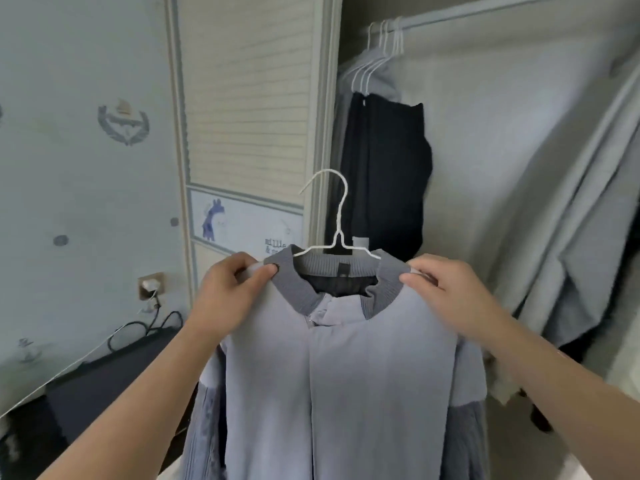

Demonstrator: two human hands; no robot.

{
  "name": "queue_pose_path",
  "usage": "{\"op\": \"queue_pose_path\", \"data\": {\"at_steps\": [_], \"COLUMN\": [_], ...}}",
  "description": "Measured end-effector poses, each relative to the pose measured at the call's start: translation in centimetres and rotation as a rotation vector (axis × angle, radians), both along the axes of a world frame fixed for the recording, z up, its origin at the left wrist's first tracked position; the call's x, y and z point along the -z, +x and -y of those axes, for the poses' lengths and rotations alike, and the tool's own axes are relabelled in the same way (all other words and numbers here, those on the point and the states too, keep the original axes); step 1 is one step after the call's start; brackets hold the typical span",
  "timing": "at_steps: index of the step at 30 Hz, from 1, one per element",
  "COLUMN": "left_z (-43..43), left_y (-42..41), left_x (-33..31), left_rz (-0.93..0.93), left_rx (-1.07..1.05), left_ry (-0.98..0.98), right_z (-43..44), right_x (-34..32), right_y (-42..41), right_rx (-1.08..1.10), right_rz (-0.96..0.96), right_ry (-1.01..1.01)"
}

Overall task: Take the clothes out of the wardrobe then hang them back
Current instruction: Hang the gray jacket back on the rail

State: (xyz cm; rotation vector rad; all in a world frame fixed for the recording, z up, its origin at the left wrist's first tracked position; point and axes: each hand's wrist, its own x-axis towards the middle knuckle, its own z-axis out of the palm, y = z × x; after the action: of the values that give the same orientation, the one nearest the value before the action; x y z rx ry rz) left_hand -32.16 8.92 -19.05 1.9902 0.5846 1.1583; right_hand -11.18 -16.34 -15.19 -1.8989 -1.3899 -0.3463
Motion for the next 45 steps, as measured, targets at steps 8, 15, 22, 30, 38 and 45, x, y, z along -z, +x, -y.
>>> {"op": "queue_pose_path", "data": {"at_steps": [8, 15, 22, 30, 38, 45], "left_z": [-1.4, 1.1, 2.6, 4.6, 3.3, 1.8], "left_y": [19.0, 33.5, 44.5, 55.1, 66.1, 72.6], "left_x": [-8.8, -16.6, -24.1, -30.9, -35.9, -40.3], "left_rz": [0.184, 0.326, 0.385, 0.466, 0.560, 0.513], "left_rx": [0.235, 0.319, 0.407, 0.555, 0.658, 0.758], "left_ry": [0.089, 0.220, 0.236, 0.146, 0.110, 0.019], "right_z": [3.8, 7.2, 7.8, 6.5, 2.1, -3.7], "right_x": [-8.8, -17.4, -24.1, -30.7, -36.2, -39.9], "right_y": [8.2, 13.5, 17.2, 22.6, 28.2, 34.7], "right_rx": [0.420, 0.632, 0.833, 0.994, 1.129, 1.210], "right_rz": [0.266, 0.391, 0.539, 0.523, 0.514, 0.596], "right_ry": [0.026, 0.008, -0.096, -0.106, -0.059, 0.076]}}
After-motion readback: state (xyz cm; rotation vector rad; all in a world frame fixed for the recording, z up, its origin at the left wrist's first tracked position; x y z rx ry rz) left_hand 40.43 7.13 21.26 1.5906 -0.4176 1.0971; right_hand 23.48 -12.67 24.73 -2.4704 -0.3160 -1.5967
